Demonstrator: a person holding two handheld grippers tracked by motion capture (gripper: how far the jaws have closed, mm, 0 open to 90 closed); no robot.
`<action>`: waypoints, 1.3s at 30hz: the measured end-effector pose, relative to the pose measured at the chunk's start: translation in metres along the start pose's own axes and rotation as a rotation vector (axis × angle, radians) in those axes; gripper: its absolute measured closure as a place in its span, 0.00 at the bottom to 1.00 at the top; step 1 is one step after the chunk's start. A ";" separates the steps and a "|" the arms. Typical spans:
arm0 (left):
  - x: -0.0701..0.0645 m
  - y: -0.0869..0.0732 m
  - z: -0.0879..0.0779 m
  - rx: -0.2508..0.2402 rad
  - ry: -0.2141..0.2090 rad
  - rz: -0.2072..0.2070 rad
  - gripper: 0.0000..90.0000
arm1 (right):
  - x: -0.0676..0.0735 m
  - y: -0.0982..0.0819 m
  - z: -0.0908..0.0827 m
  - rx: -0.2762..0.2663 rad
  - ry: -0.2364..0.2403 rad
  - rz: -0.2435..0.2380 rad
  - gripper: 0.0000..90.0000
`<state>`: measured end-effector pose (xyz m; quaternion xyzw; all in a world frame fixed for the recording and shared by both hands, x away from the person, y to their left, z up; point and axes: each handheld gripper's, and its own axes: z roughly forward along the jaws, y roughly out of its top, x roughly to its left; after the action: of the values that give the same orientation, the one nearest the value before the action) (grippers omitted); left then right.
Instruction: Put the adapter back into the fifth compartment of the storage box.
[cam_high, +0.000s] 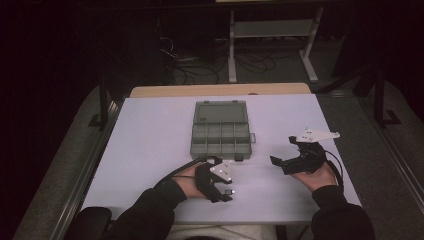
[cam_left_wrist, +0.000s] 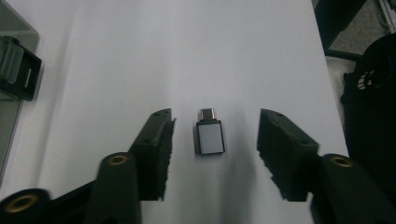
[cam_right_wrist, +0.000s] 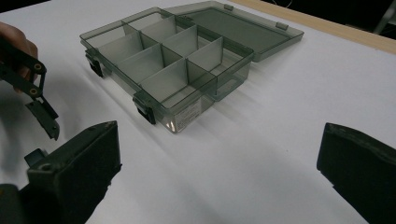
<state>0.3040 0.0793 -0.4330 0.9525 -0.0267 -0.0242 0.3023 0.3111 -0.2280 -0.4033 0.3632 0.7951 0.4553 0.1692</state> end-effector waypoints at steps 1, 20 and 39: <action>0.000 -0.001 0.000 -0.010 -0.001 -0.002 0.59 | 0.000 0.000 0.000 -0.001 -0.001 0.000 0.00; 0.004 -0.003 0.004 0.012 -0.014 -0.006 0.85 | 0.001 0.000 0.001 0.008 0.001 -0.008 0.00; 0.008 -0.008 -0.016 0.009 0.010 -0.007 0.85 | 0.001 0.000 0.002 0.017 0.010 -0.007 0.00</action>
<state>0.3138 0.0941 -0.4248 0.9541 -0.0222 -0.0204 0.2980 0.3114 -0.2264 -0.4046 0.3596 0.8011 0.4497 0.1637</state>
